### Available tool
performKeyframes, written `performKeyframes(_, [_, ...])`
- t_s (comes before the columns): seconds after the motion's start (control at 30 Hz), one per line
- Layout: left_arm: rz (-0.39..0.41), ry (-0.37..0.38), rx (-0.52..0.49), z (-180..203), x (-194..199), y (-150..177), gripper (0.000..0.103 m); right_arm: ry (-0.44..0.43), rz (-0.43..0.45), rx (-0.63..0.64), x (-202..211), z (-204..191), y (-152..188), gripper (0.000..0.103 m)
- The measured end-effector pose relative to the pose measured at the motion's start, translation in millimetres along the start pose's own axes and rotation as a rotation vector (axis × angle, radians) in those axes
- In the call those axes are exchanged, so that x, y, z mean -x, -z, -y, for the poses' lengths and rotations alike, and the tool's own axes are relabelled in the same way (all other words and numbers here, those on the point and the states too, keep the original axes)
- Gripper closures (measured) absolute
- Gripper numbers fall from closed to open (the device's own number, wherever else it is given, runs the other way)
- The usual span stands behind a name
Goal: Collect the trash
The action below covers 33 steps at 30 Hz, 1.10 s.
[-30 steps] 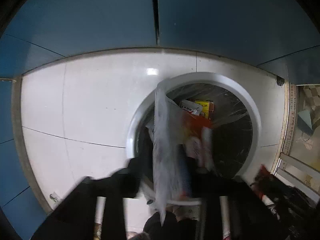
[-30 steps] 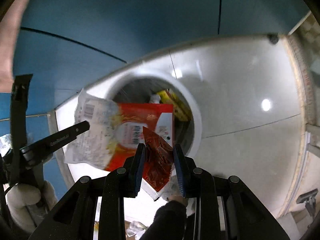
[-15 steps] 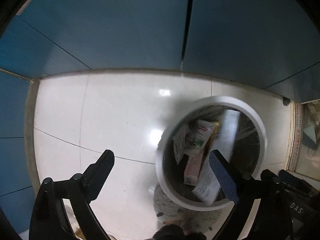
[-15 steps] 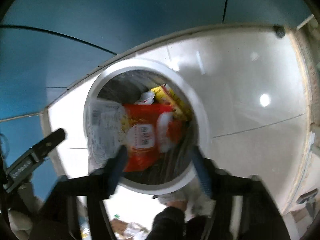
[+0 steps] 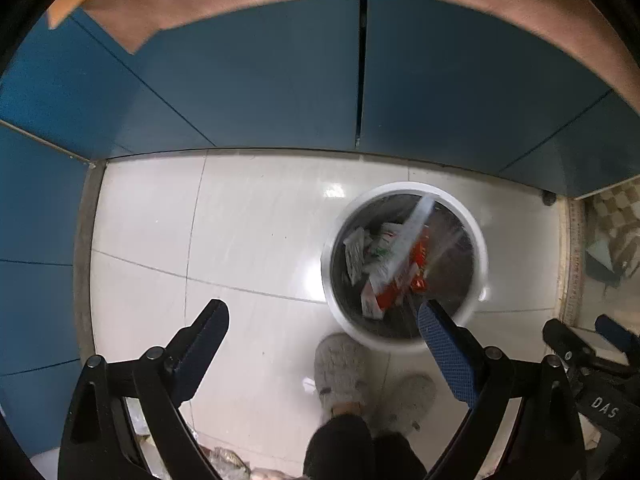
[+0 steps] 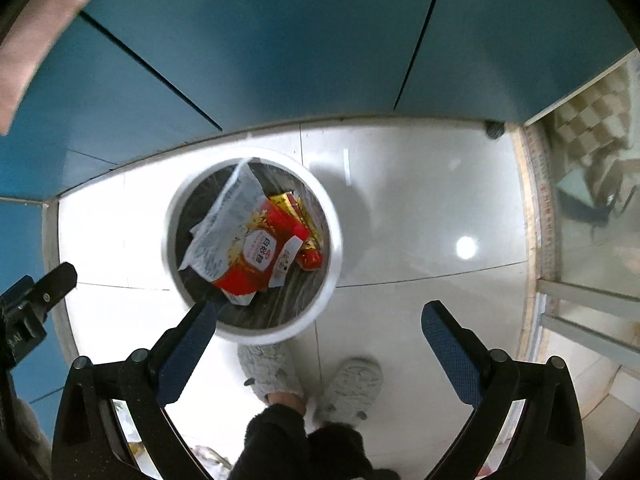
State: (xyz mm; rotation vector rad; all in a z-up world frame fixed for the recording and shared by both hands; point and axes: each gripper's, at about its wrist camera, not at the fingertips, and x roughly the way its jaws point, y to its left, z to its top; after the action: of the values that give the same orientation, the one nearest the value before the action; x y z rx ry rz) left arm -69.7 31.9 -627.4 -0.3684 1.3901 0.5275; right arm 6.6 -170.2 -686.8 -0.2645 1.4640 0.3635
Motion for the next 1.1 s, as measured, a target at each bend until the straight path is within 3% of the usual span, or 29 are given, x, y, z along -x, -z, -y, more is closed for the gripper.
performKeyframes(0.27, [0.018, 0.045, 0.003, 4.1, 117.5, 35.9, 0.006, 0.005, 0.059, 0.045, 138.3, 6.5, 29.8, 0.000])
performKeyframes(0.43, [0.058, 0.089, 0.004, 7.3, 213.7, 58.0, 0.006, -0.029, 0.115, 0.052, 250.1, 14.5, 55.4, 0.000])
performKeyframes(0.77, [0.157, 0.286, -0.044, -0.7, 395.0, 81.3, 0.006, -0.144, 0.219, 0.100, 468.2, 21.8, 104.6, 0.000])
performKeyframes(0.97, [0.250, 0.390, -0.065, -20.1, 484.3, 87.1, 0.006, -0.252, 0.277, 0.126, 571.0, 14.7, 130.9, 0.000])
performKeyframes(1.1, [0.308, 0.437, -0.068, -32.2, 524.7, 91.4, 0.006, -0.306, 0.296, 0.134, 612.3, 5.3, 144.9, 0.000])
